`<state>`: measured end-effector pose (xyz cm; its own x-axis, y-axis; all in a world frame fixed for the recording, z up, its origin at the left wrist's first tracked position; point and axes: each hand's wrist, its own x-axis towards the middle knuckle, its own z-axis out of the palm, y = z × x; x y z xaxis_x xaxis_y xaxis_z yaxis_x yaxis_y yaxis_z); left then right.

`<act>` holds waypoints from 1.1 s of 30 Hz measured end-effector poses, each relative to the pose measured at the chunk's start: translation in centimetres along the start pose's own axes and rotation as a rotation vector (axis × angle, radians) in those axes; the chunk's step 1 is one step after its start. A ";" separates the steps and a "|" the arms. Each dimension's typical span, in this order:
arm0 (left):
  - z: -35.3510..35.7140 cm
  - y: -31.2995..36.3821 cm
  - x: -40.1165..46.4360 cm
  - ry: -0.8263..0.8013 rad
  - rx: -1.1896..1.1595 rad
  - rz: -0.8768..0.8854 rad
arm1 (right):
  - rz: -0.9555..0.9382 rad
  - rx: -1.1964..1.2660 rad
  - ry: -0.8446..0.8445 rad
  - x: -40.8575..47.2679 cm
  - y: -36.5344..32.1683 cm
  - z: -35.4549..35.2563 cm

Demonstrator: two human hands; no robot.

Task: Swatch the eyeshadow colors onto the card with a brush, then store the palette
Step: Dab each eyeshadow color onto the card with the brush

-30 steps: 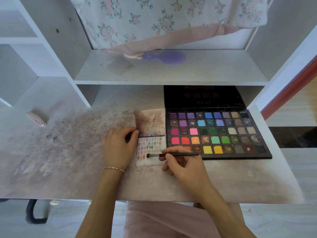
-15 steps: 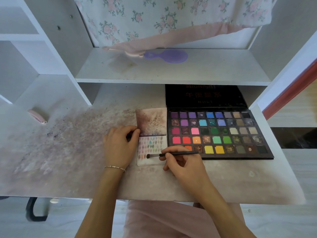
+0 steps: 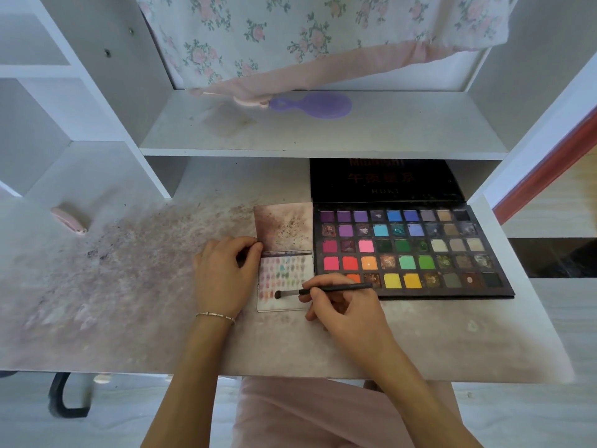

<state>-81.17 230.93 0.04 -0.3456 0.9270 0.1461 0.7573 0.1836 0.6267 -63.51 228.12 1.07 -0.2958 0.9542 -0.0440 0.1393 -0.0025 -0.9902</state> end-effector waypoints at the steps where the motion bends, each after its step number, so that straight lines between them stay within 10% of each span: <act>1: 0.0 0.0 0.0 -0.001 0.002 -0.001 | -0.005 -0.004 0.004 0.0 0.0 0.0; 33: 0.1 0.2 0.1 -0.010 0.027 -0.007 | -0.123 -0.017 0.464 -2.4 1.3 -6.4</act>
<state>-81.04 231.04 0.10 -0.3455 0.9287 0.1345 0.7698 0.1985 0.6066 -56.55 227.71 0.70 0.1415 0.9798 0.1411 0.1468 0.1202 -0.9818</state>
